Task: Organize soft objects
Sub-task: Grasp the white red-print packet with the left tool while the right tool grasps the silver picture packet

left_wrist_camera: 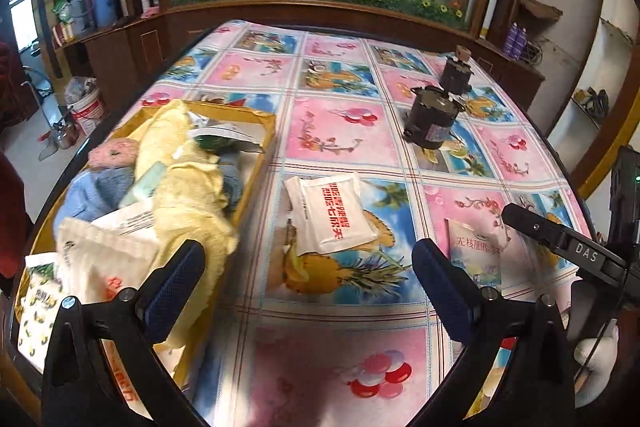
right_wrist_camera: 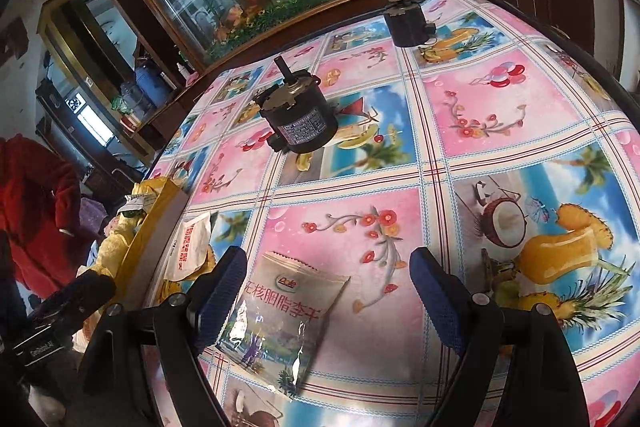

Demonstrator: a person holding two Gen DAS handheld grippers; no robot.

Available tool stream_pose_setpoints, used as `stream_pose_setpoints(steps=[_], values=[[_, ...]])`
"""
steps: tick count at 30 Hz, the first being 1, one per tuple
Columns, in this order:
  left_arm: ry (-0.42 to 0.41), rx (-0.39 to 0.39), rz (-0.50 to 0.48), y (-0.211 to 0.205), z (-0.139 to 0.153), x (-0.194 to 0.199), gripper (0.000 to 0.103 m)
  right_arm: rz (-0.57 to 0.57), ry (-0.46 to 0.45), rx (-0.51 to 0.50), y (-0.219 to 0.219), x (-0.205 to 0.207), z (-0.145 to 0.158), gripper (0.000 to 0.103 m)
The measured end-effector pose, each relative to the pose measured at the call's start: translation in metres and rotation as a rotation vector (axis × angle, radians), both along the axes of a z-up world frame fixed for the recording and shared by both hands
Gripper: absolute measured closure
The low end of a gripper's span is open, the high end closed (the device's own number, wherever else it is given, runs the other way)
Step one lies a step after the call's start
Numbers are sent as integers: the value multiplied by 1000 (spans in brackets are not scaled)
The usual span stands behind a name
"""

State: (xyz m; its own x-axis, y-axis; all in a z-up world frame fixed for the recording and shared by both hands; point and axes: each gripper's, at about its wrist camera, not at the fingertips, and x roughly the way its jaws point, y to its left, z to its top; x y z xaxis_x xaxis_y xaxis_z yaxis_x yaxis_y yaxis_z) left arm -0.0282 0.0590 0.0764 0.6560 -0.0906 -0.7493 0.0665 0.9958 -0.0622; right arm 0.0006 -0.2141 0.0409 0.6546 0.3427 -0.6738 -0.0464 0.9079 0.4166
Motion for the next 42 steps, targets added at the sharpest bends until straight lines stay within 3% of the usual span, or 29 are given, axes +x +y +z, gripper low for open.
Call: stream_pose_setpoints(steps=[3, 6, 10, 12, 13, 15, 17, 18, 23, 26, 30, 32, 38, 39, 40, 42], values=[[13, -3, -78, -20, -8, 20, 0, 5, 0, 3, 1, -1, 0, 17], [58, 25, -92, -32, -22, 47, 0, 8, 9, 3, 1, 2, -2, 17], [103, 101, -103, -45, -44, 72, 0, 23, 22, -4, 5, 3, -5, 17], [130, 137, -115, -51, -56, 76, 5, 32, 30, -7, 8, 4, -7, 17], [118, 175, -113, -53, -58, 74, 7, 36, 33, -8, 9, 4, -7, 17], [95, 173, -125, -52, -56, 68, 10, 44, 36, -10, 10, 5, -8, 17], [82, 186, -85, -43, -53, 66, 10, 50, 38, -13, 12, 5, -8, 17], [66, 187, -54, -34, -50, 66, 15, 53, 39, -12, 12, 4, -8, 17], [82, 13, -43, -5, -33, 62, 17, 58, 40, -4, 12, 3, -8, 17], [45, -121, -71, 0, -7, 40, 17, 57, 34, -3, 12, 3, -7, 17], [3, -180, -185, -21, 13, 7, 17, 64, 36, 1, 12, 3, -8, 17], [42, -119, -234, -40, 2, 10, 17, 67, 31, 7, 12, 2, -6, 17], [180, 41, -120, -43, -54, 59, 17, 69, 22, 22, 12, 0, -4, 17], [161, 88, -116, -46, -59, 61, 13, 70, 26, 19, 12, 1, -5, 17], [129, 105, -120, -47, -59, 61, 13, 69, 26, 15, 13, 1, -5, 17], [148, 64, -152, -47, -58, 62, 16, 63, 21, 1, 14, 1, -4, 17]])
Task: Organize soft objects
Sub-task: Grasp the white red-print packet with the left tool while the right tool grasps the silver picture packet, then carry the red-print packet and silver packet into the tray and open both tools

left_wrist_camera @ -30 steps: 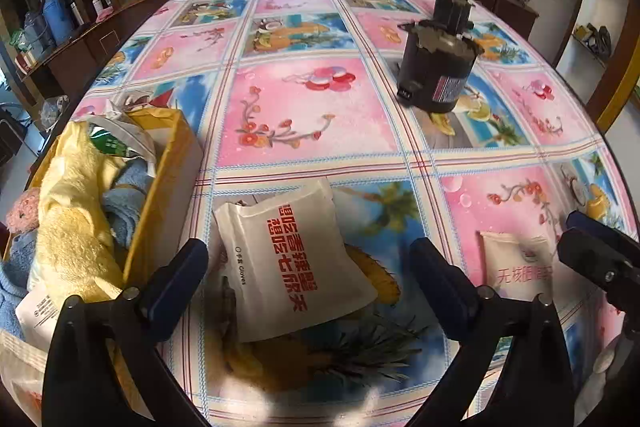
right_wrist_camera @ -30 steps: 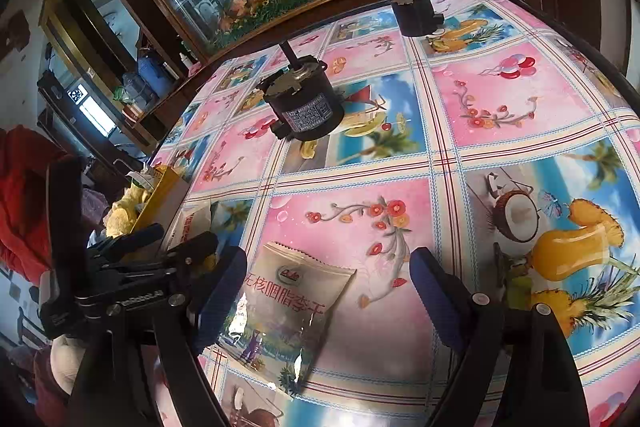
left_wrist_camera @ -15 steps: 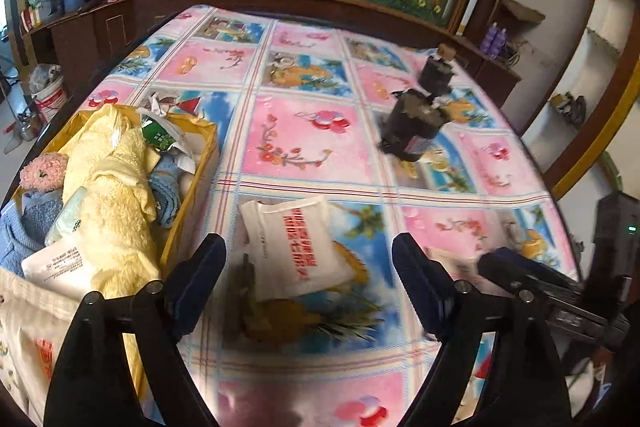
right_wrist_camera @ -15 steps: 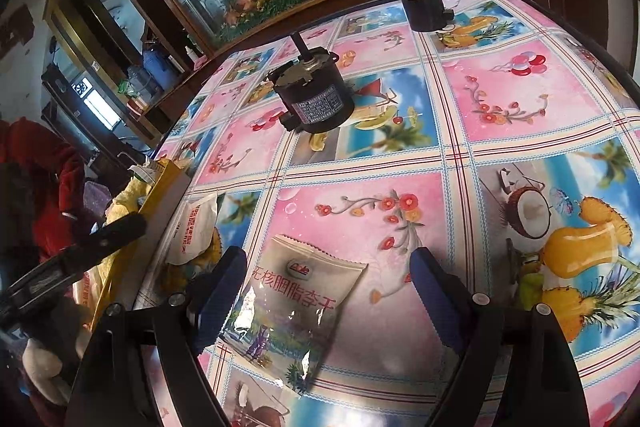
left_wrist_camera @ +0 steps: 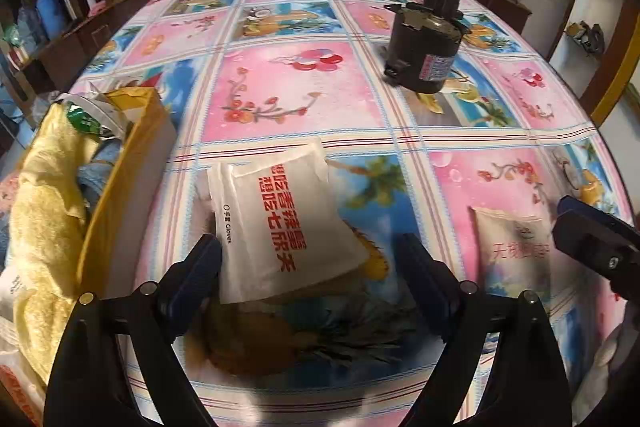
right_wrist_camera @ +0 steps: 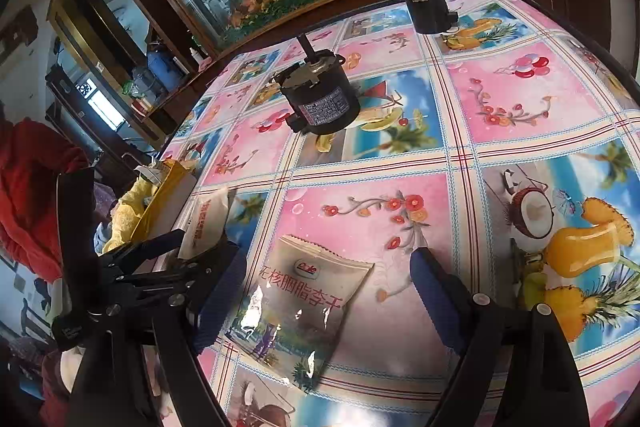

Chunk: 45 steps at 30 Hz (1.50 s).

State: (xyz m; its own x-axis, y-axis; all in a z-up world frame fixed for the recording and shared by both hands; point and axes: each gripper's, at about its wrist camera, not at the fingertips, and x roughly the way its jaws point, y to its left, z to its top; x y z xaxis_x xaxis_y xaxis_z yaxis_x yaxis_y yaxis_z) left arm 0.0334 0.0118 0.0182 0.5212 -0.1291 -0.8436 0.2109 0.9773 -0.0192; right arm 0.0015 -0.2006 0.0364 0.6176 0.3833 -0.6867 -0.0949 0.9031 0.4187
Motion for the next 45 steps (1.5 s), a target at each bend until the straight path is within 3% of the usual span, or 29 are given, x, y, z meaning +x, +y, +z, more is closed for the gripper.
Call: stream_pose_setpoints(steps=[1, 2, 3, 8, 11, 13, 14, 15, 16, 19, 24, 26, 28, 29, 31, 32, 38, 41, 45], values=[[-6, -6, -21, -2, 2, -3, 27, -2, -2, -4, 0, 0, 0, 17], [-28, -25, -53, -3, 7, -8, 68, 0, -2, -3, 0, 0, 0, 17], [-21, -53, -78, -3, 9, -10, 97, 1, -1, -2, 0, 0, 0, 17], [8, -154, -86, 7, 14, -22, 96, 23, 25, -8, 5, 3, -5, 17], [-37, -172, -65, 13, 25, -29, 93, 36, 40, 20, 6, 2, -5, 17], [-69, -161, -67, 14, 34, -29, 72, 43, 54, 32, 9, -3, -4, 17], [-83, -144, -53, 14, 37, -26, 45, 48, 66, 31, 13, -6, -5, 17], [-99, -137, -33, 15, 39, -23, 26, 53, 77, 22, 17, -8, -5, 17], [-117, -137, -16, 15, 41, -19, 22, 59, 80, -7, 24, -11, -5, 17], [-99, -117, 7, 6, 35, 1, 22, 64, 82, -135, 46, -12, -4, 16], [25, -46, -16, -19, 1, 29, 19, 84, 89, -262, 72, -8, -8, 10], [-10, 4, -57, -32, -1, 26, 18, 90, 82, -331, 81, -7, -11, 9], [-47, 2, -111, -42, 0, 17, 30, 105, 67, -411, 89, -7, -15, 8], [-61, -5, -144, -46, 2, 13, 54, 112, 54, -434, 92, -8, -16, 11], [-52, -14, -167, -49, 5, 9, 61, 111, 38, -430, 90, -11, -14, 19], [-58, -18, -161, -47, 6, 8, 62, 104, 29, -430, 87, -12, -12, 29], [-63, -216, -89, -4, 28, -7, 62, 116, 35, -332, 67, -19, -7, 36], [-108, -306, -60, 21, 51, -30, 62, 115, 52, -254, 58, -24, -3, 36], [-179, -378, -13, 62, 81, -59, 62, 124, 11, -252, 63, -35, 11, 36]])
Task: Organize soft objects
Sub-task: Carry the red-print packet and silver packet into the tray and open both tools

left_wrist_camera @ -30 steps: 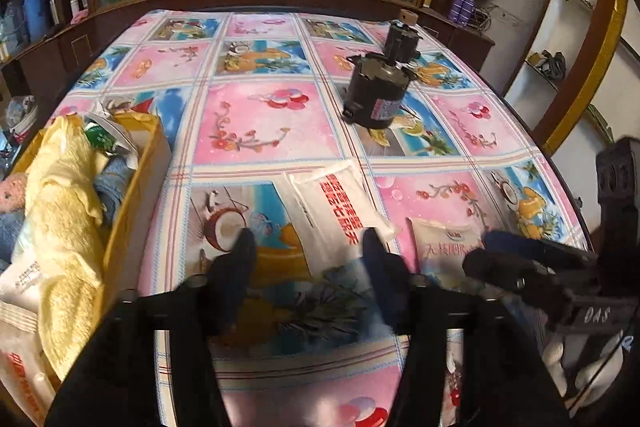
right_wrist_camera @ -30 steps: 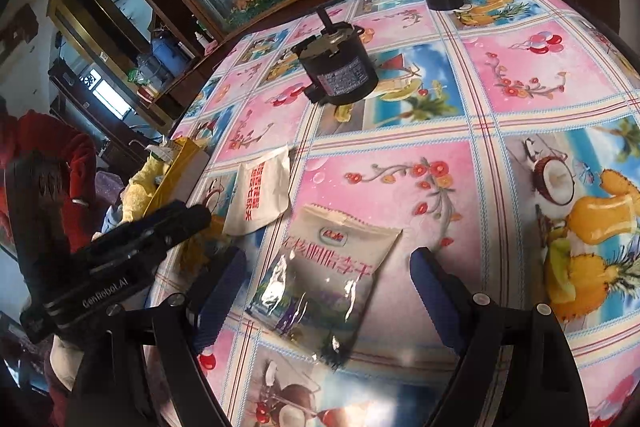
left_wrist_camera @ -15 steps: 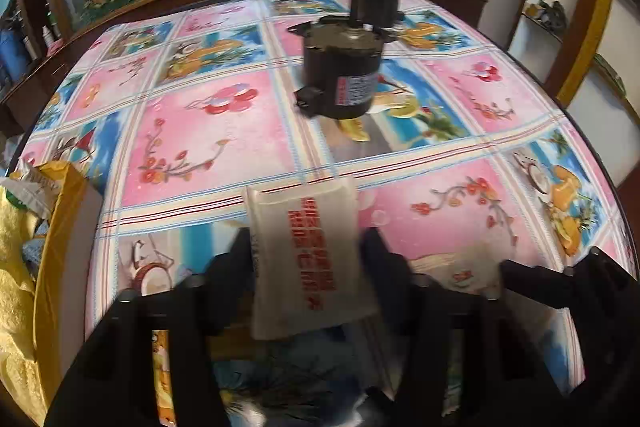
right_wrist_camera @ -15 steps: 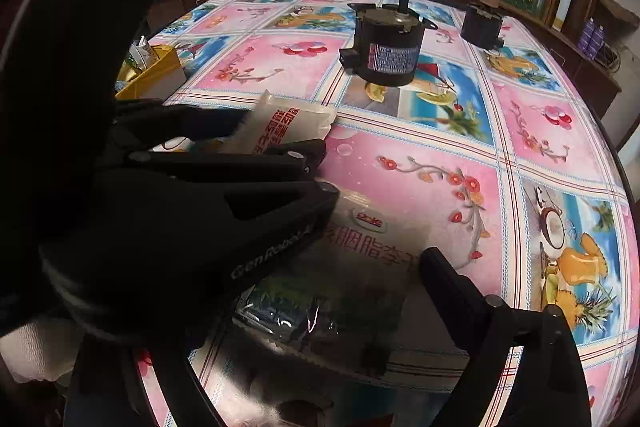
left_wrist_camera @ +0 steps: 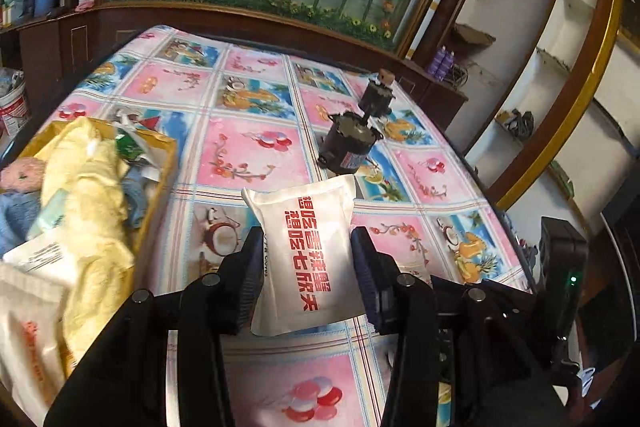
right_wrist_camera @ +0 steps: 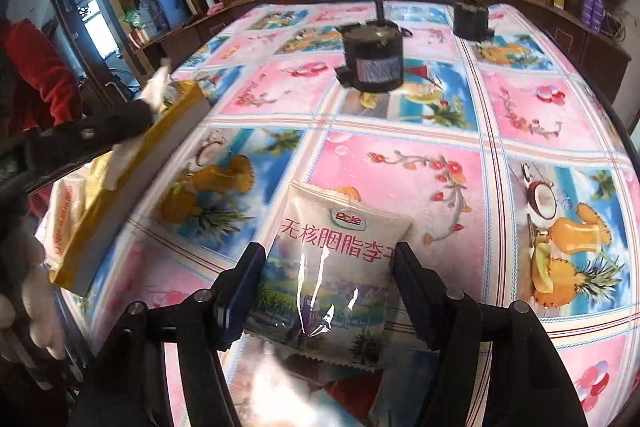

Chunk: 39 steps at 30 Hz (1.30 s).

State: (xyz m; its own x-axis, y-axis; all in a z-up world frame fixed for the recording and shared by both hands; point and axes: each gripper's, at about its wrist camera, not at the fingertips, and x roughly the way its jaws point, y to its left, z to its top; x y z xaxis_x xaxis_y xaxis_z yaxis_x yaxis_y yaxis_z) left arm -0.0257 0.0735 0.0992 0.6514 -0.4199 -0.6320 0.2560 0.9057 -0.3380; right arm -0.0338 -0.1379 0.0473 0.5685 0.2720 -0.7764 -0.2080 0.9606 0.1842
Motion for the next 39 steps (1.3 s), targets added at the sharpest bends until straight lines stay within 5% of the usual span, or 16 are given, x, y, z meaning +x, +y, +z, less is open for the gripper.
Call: stream_pose_setpoints(steps=[9, 14, 20, 29, 39], values=[[-48, -41, 198, 93, 20, -49, 62, 134, -109, 68, 44, -13, 52, 36], [-36, -7, 321, 137, 9, -60, 61, 328, -143, 146, 117, -11, 89, 36], [9, 37, 392, 178, -2, -39, 61, 476, -126, 85, 202, -10, 79, 36], [123, 76, 411, 202, -37, 14, 60, 464, -106, 23, 252, 24, 73, 36], [53, 80, 421, 207, -25, -29, 38, 458, -83, -99, 306, 84, 44, 34]])
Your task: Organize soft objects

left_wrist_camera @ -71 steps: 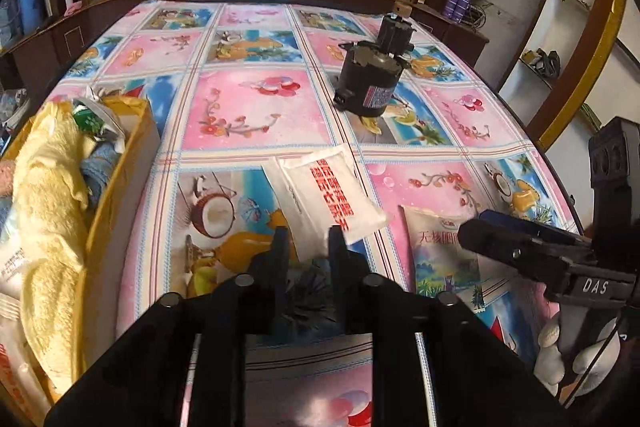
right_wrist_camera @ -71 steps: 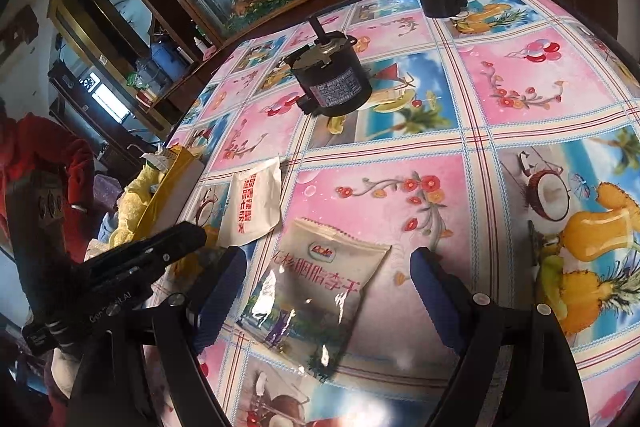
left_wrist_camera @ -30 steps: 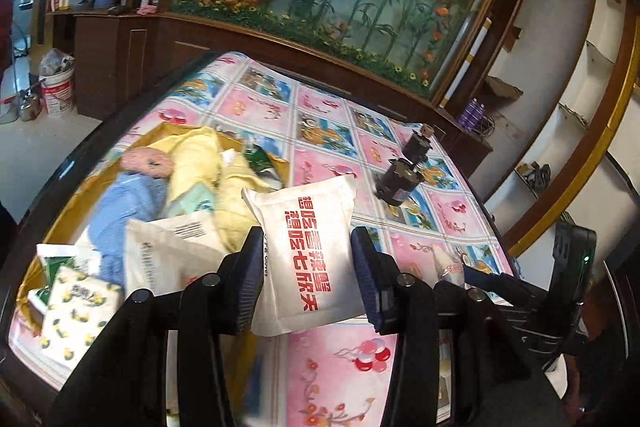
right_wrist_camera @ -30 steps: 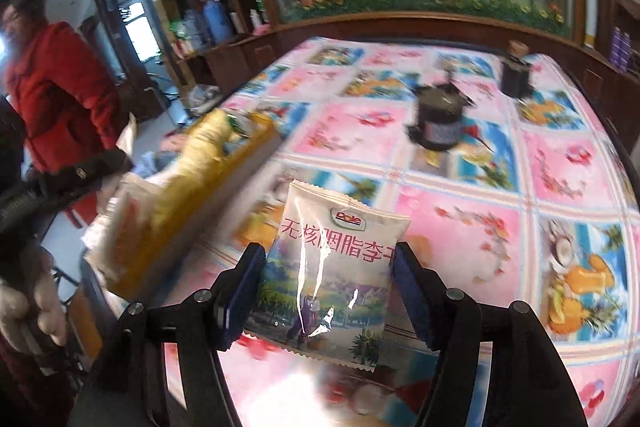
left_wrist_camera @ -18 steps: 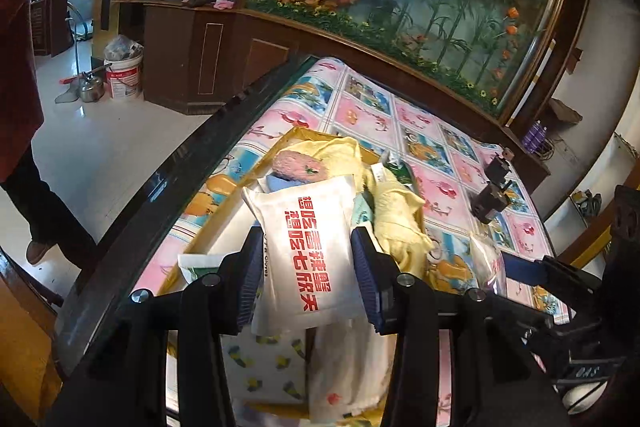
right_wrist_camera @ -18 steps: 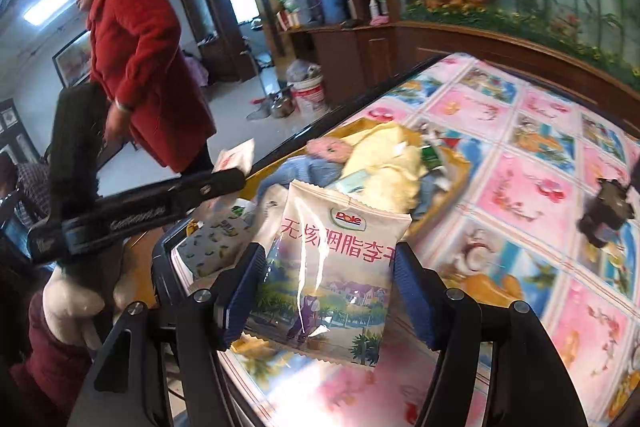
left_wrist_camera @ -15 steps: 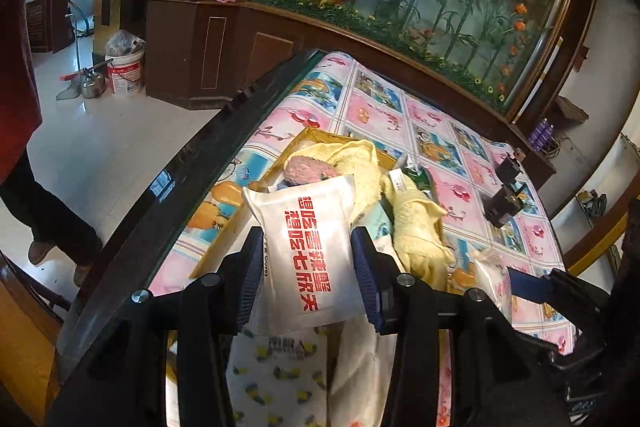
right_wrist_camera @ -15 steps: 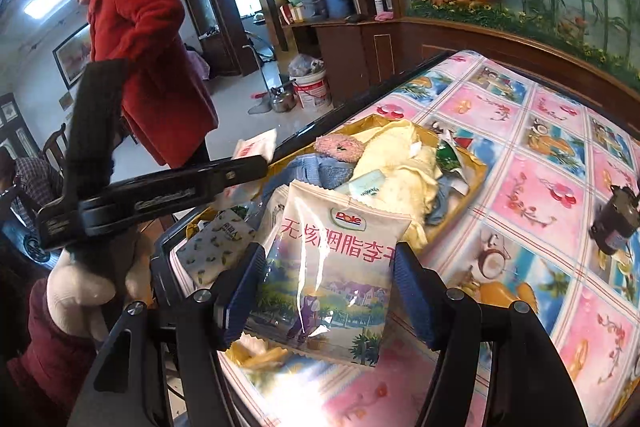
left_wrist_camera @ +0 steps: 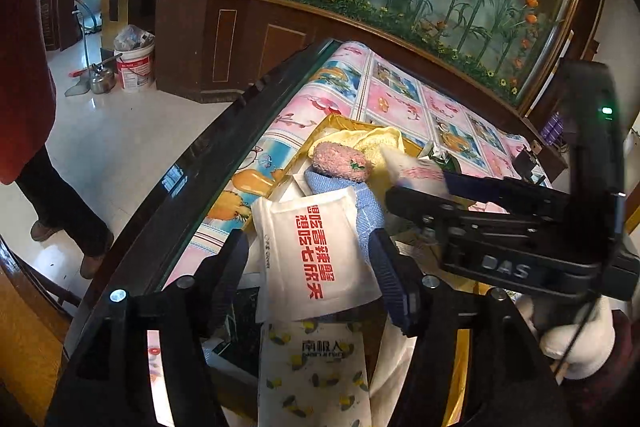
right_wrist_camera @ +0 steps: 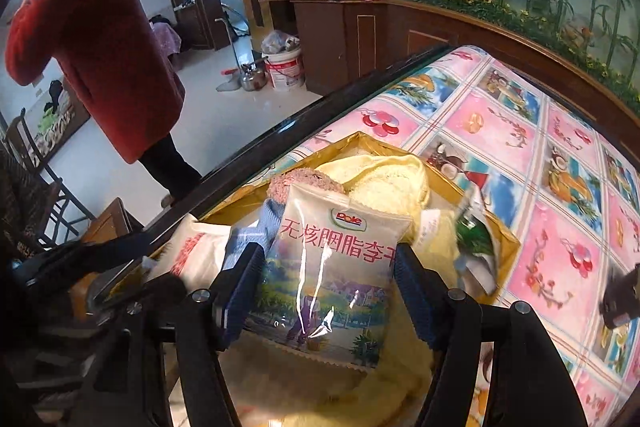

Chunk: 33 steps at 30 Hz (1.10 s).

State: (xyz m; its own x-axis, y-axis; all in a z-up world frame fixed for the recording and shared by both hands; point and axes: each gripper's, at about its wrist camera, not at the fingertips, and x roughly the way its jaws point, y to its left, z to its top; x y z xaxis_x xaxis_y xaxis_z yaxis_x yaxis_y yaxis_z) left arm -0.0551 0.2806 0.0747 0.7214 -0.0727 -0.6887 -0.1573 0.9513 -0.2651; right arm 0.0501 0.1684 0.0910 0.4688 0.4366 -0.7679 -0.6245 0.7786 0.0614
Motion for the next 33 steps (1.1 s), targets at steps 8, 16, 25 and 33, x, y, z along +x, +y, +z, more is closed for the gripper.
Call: stream_pose_setpoints(steps=[8, 16, 25, 33], values=[[-51, 199, 163, -14, 17, -23, 28, -4, -7, 107, -17, -3, 12, 23], [-70, 323, 220, -42, 27, -36, 23, -55, -59, 234, -81, -39, 52, 13], [-85, 377, 162, -86, 37, -46, 22, -129, -92, 242, -149, -68, 52, 13], [-95, 420, 122, -117, 44, -49, 21, -189, -104, 245, -193, -81, 44, 12]])
